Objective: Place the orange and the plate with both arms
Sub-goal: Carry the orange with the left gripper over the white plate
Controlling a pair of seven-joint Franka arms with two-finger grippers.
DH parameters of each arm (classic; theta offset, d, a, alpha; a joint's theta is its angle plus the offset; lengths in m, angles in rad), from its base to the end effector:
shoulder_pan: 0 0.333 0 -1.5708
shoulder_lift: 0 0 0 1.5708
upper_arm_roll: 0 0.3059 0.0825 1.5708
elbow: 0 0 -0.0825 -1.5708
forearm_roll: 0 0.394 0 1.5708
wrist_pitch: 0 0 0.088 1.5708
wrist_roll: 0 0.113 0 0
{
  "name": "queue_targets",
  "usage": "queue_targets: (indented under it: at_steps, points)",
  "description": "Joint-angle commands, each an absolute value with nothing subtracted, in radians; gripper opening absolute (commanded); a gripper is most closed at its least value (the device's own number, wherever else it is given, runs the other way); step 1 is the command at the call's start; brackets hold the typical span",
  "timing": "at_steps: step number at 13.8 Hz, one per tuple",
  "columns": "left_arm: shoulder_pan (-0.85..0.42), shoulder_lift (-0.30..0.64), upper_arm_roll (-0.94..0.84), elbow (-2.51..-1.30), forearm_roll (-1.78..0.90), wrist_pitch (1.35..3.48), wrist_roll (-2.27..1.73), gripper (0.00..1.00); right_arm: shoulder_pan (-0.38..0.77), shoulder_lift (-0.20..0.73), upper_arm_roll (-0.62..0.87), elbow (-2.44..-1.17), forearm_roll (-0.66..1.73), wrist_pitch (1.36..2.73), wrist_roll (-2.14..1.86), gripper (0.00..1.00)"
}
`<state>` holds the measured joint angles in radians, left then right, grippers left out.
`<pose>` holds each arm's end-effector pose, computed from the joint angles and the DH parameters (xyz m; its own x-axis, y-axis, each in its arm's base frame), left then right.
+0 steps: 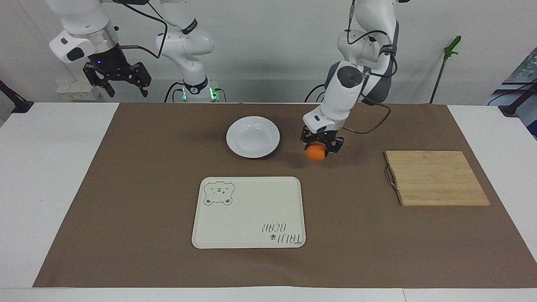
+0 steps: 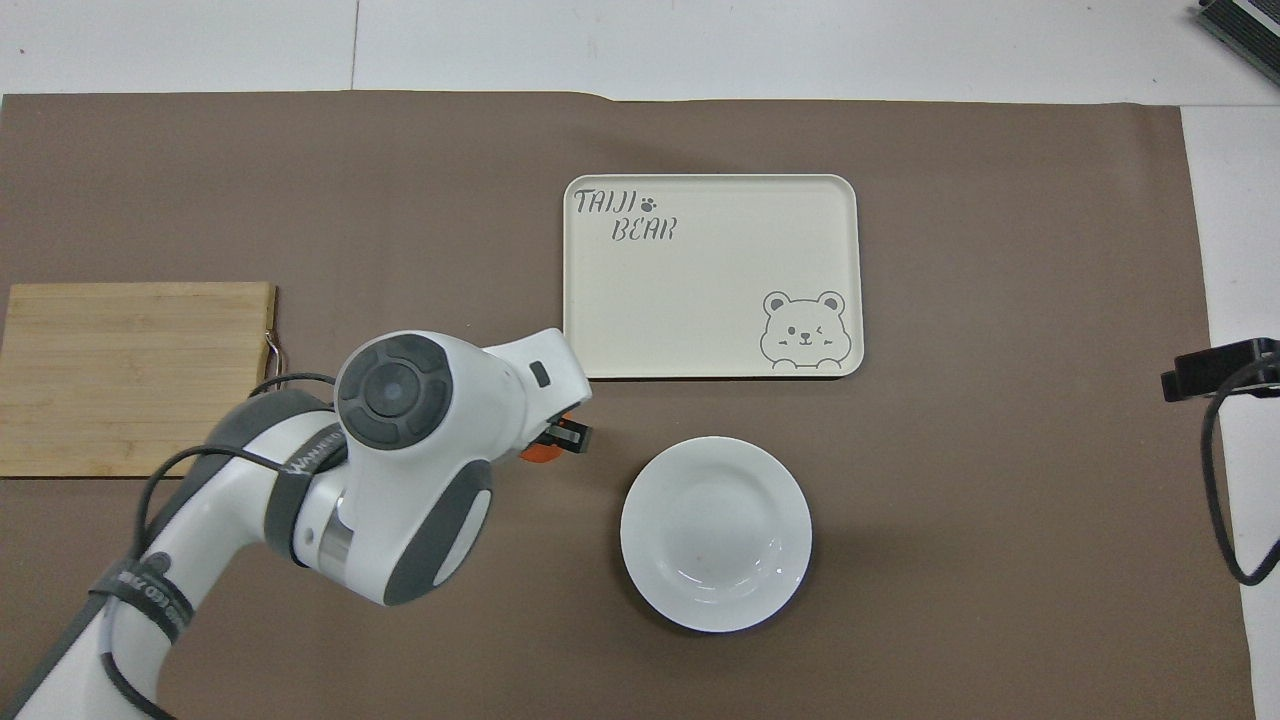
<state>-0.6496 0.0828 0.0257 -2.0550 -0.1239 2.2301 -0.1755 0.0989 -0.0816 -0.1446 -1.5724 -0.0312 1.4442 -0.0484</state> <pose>0.4700 -0.3439 0.3848 0.9290 -0.3636 0.0692 -0.3695 -0.9219 0.1160 0.5255 -0.0312 0.6409 0.9988 -0.0002 -0.0483 0.0007 -0.9999 0.0170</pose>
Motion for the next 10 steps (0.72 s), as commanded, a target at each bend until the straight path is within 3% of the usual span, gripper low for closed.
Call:
queue_targets:
  at_steps: [1, 5, 10]
  points:
    - [-0.783, 0.080, 0.048, -2.069, -0.135, 2.304, -0.317, 0.00, 0.092, -0.081, -0.146, -1.565, -0.021, 1.436, -0.077, 1.00]
    - [-0.926, 0.149, 0.046, -2.068, -0.137, 2.434, -0.440, 0.00, 0.092, -0.081, -0.144, -1.565, -0.021, 1.436, -0.077, 1.00]
    - [-0.988, 0.207, 0.041, -2.054, -0.206, 2.459, -0.434, 0.02, 0.094, -0.083, -0.144, -1.566, -0.021, 1.436, -0.077, 1.00]
